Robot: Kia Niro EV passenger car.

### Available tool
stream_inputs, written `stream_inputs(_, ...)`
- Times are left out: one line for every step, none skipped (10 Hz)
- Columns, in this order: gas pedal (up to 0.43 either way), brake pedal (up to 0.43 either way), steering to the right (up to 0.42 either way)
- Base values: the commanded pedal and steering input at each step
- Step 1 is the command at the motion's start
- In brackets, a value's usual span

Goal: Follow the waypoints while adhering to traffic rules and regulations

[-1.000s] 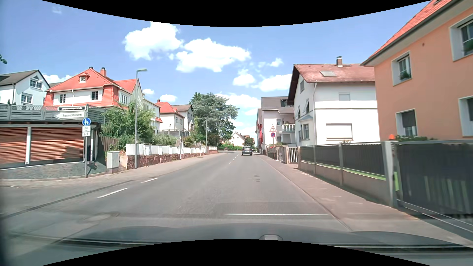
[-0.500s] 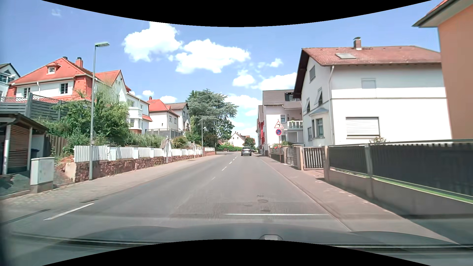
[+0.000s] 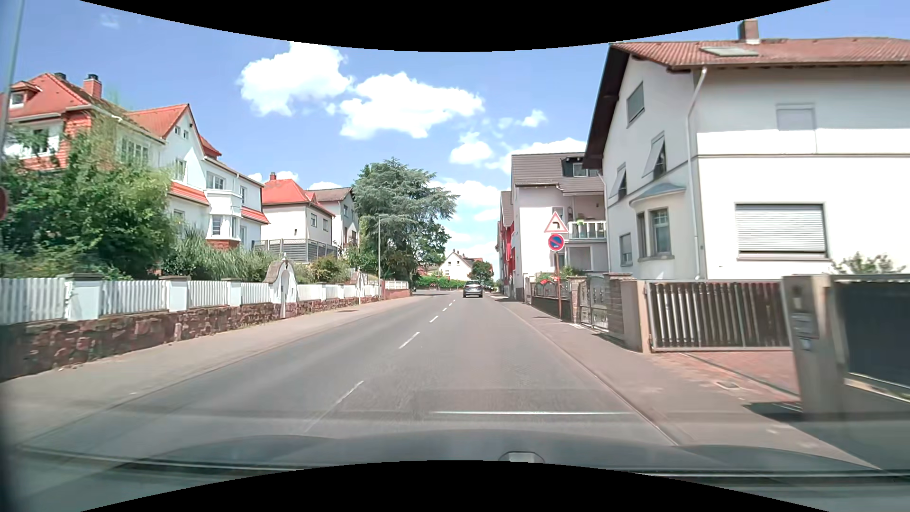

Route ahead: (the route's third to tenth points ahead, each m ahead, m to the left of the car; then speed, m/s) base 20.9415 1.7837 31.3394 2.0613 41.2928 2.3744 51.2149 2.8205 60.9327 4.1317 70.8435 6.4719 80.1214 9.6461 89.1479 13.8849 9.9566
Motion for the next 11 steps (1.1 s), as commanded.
stream_inputs(0.11,0.0,-0.011)
stream_inputs(0.11,0.0,-0.011)
stream_inputs(0.11,0.0,-0.011)
stream_inputs(0.11,0.0,-0.011)
stream_inputs(0.11,0.0,-0.011)
stream_inputs(0.11,0.0,-0.011)
stream_inputs(0.11,0.0,-0.011)
stream_inputs(0.11,0.0,-0.01)
stream_inputs(0.11,0.0,-0.009)
stream_inputs(0.11,0.0,-0.009)
stream_inputs(0.11,0.0,-0.009)
